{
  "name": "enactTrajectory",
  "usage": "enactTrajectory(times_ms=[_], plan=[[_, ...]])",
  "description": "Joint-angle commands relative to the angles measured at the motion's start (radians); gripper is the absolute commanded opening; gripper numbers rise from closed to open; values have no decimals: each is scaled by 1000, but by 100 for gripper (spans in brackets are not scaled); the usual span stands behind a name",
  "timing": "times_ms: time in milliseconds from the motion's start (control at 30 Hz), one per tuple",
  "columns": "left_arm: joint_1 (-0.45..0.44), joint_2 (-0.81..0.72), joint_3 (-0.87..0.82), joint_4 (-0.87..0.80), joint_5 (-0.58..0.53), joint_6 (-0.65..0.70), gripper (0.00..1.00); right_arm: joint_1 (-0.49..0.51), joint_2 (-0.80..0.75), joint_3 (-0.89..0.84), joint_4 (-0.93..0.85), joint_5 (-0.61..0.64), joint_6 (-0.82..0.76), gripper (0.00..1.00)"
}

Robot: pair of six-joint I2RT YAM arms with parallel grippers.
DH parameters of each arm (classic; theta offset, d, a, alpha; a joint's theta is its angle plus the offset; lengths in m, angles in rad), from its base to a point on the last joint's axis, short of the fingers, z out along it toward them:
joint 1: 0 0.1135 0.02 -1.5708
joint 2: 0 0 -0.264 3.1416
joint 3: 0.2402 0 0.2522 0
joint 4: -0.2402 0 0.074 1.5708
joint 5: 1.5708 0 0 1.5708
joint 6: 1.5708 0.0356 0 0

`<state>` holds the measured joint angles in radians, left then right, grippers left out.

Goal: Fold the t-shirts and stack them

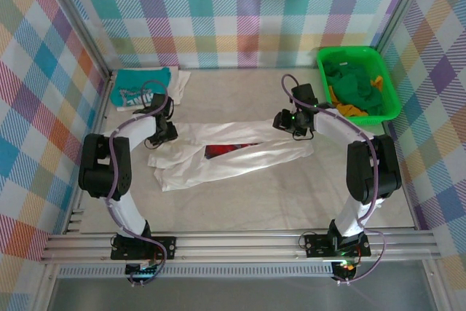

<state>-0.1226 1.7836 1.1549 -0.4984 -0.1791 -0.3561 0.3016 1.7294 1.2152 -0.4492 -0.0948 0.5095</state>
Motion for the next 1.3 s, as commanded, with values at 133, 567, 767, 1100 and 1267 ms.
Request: enactTrajectory(times_ms=[133,567,767,1100,1267], plan=[[10,-41,-12,-17,-39,-8,5,6,21,13,-11,23,-18,47],[-77,-229,-68,-106,-77,-64,0,7,17,20,-20,30,-17,48],[-3,-209,-88,-104,-71,-75,38,8,27,21,-6,8,-15,48],[24,-44,-38,-14,10,-44,45,8,0,6,-13,32,-22,49],[23,-14,-41,14,31,-30,21,8,4,10,-11,29,-19,49]])
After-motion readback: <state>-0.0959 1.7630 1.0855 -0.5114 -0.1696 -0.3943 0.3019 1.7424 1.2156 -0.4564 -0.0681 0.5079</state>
